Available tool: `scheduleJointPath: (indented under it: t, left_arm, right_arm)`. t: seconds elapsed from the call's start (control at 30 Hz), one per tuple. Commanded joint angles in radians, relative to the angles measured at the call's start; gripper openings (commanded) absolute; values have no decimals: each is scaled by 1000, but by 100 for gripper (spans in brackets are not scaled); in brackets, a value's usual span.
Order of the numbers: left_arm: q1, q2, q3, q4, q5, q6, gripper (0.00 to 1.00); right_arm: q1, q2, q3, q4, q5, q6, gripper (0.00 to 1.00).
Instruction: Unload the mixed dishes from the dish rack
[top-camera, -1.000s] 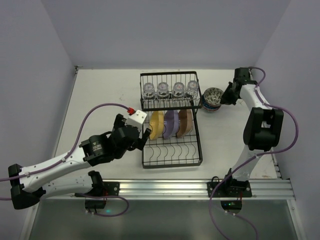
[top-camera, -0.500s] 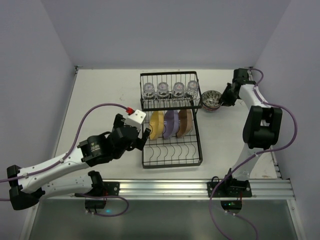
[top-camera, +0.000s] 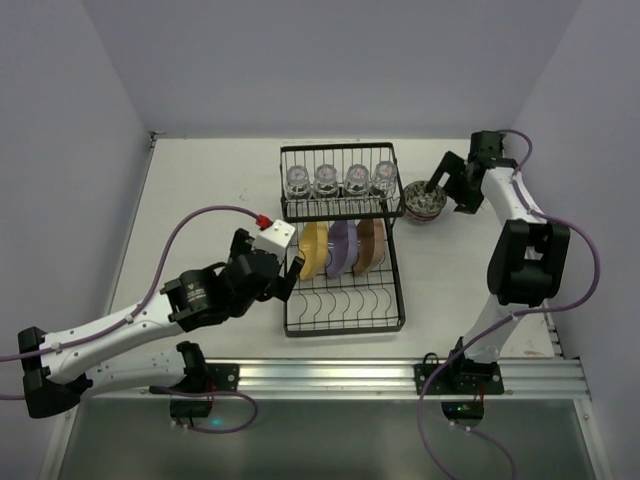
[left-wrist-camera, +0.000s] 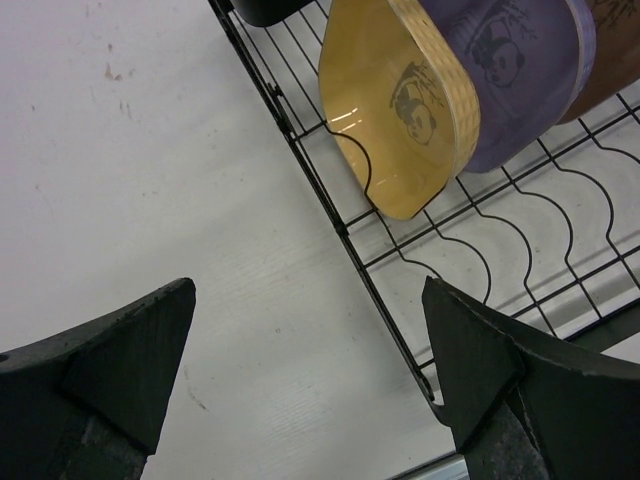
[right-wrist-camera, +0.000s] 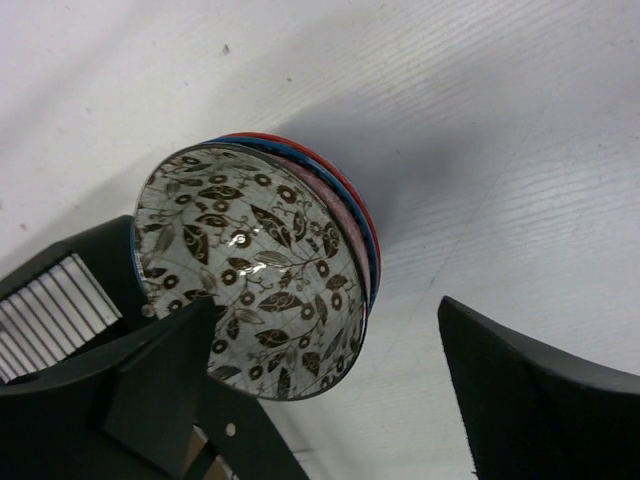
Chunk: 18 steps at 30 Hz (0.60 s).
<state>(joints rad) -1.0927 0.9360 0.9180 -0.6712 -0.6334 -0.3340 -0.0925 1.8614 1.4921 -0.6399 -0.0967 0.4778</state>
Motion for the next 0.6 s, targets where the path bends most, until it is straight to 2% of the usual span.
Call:
scheduleJointPath:
  t: [0.0,0.1,0.17,0.23,0.27,0.3,0.4,0.43,0.53,0.57]
  left_arm:
    - [11,18,36,25,27,-75,100]
    - [13,18,30,53,104,-172,100]
    - [14,-3,-1,135,164,-239,100]
    - [27,-35,-71,209,188,-273,100]
    - [33,-46,-97,291,201,-284,100]
    - [56,-57,-123,335,224,-292,100]
    - [111,-86,-211,517,349,-293,100]
    - [160,-86,-225,557,385,-296,100]
    - [250,-63,-269,727,510,-332,93]
    - [267,-56,-293,757,546,-358,89]
  right_arm:
    - [0,-141,11,-7,8,7,99]
    - [-3,-258,-26,-4,17,18,99]
    - [-4,-330,-61,-4,23,24,99]
    - [-4,-470,-111,-3,28,31,99]
    - [-4,-523,-137,11,19,33,99]
    - [-4,-641,-162,23,-27,33,99]
    - [-4,-828,-297,132,-206,48,99]
    - [-4,-949,-376,173,-377,64,99]
    - [-4,-1097,-487,275,-585,122,99]
    - [-4,-1167,-498,267,-603,131,99]
